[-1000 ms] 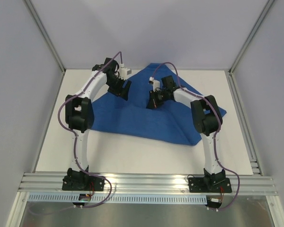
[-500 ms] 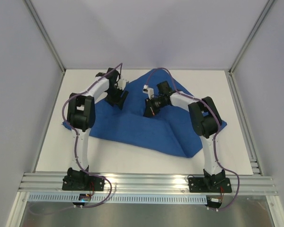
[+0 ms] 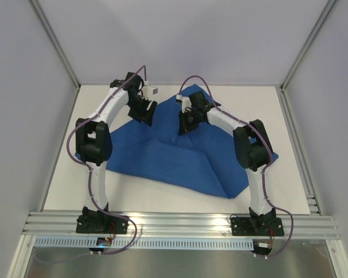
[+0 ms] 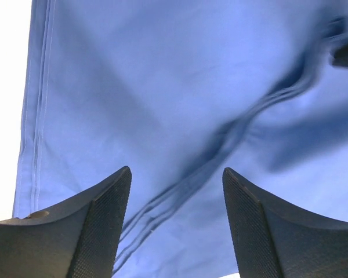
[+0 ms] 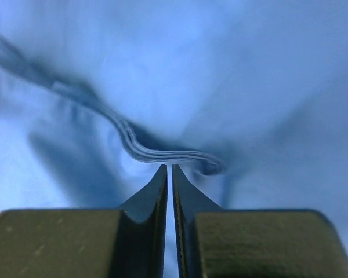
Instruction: Prepare the surgical pack
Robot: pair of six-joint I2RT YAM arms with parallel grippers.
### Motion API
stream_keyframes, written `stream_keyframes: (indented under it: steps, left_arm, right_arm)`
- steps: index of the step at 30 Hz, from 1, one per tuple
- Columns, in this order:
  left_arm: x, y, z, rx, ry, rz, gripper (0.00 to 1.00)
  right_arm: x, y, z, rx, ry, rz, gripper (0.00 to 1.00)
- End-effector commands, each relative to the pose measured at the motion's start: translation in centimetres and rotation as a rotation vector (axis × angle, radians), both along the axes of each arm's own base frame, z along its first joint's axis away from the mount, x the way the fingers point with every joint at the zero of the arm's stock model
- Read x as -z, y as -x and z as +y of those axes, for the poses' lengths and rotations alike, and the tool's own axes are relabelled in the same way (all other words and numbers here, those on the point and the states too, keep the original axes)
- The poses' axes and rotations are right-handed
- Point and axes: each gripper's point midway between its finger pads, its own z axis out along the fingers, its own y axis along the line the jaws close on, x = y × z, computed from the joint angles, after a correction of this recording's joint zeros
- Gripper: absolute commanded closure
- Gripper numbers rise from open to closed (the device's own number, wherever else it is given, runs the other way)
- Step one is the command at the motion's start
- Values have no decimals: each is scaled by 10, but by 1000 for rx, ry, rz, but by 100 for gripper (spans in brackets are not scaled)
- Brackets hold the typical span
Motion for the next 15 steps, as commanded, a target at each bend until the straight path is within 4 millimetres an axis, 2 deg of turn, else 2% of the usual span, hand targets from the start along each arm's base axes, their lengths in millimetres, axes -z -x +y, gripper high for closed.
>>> stream_keyframes:
  steps: [1, 3, 5, 6, 8, 9, 10, 11, 13, 15]
  left_arm:
    - [-46, 8, -19, 52, 110, -38, 28]
    - [-43, 14, -27, 84, 119, -20, 30]
    - [-36, 19, -36, 113, 118, -1, 32]
    - [-35, 25, -48, 149, 126, 6, 32]
    - [-31, 28, -60, 184, 146, 15, 34]
    - [-31, 33, -73, 218, 171, 22, 35]
    - [-24, 34, -78, 229, 177, 40, 36]
    - [-22, 35, -83, 239, 188, 45, 39]
    - [-7, 39, -90, 240, 191, 89, 41]
    - [8, 44, -88, 229, 179, 128, 43]
  right_arm:
    - [-66, -32, -9, 101, 2, -171, 91]
    - [-80, -29, -7, 115, -41, -157, 88]
    - [-78, -23, -10, 128, -63, -118, 85]
    - [-80, -19, -9, 134, -80, -100, 85]
    - [-69, -8, -10, 137, -91, -55, 85]
    - [-69, -4, -3, 131, -143, -24, 86]
    - [-67, 1, 3, 119, -173, 4, 87]
    - [-56, 5, 6, 117, -186, 47, 88]
    - [-50, 5, 13, 134, -227, 96, 91]
    - [-32, 4, 14, 158, -230, 125, 93]
